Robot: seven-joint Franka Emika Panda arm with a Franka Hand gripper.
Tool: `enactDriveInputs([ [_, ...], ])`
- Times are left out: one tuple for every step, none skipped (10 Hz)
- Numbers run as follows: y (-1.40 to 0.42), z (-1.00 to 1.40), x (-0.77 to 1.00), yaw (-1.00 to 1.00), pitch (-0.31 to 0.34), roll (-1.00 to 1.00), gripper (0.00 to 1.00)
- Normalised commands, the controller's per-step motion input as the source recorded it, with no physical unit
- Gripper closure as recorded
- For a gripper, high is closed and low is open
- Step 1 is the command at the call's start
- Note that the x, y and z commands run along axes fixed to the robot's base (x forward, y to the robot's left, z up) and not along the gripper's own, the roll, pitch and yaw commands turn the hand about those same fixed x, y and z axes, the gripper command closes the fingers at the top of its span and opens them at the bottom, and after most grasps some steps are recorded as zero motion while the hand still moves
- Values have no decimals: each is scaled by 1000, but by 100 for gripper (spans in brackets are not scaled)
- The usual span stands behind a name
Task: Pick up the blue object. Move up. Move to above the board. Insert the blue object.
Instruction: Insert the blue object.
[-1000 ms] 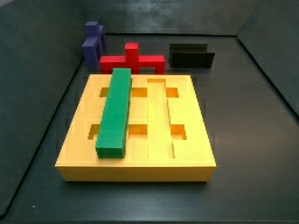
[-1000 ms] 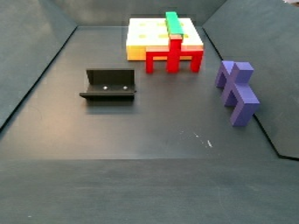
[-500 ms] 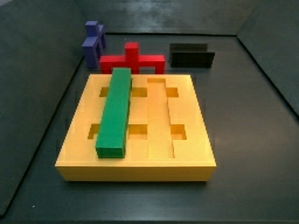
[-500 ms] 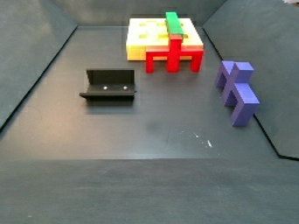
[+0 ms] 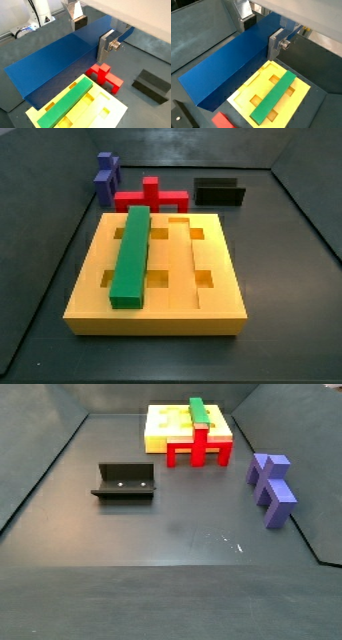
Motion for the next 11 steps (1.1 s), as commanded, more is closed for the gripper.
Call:
enactDriveInputs([
  [-257, -937, 286, 0, -99, 114, 100],
  [-303, -943, 363, 0, -84, 129, 100],
  [-280, -909, 366, 0, -71, 157, 100],
  [-280, -897, 374, 0, -51, 171, 100],
  [-274, -929, 297, 17, -50, 159, 100],
  [-229, -946, 220, 66, -74, 143, 100],
  [-191, -937, 134, 86, -74, 156, 100],
  [-163, -911, 103, 63, -71, 177, 100],
  [-140, -886, 74, 51, -71, 194, 100],
  [-86, -857, 0, 106, -60, 223, 100],
  [-60, -811, 0, 111, -54, 251, 100],
])
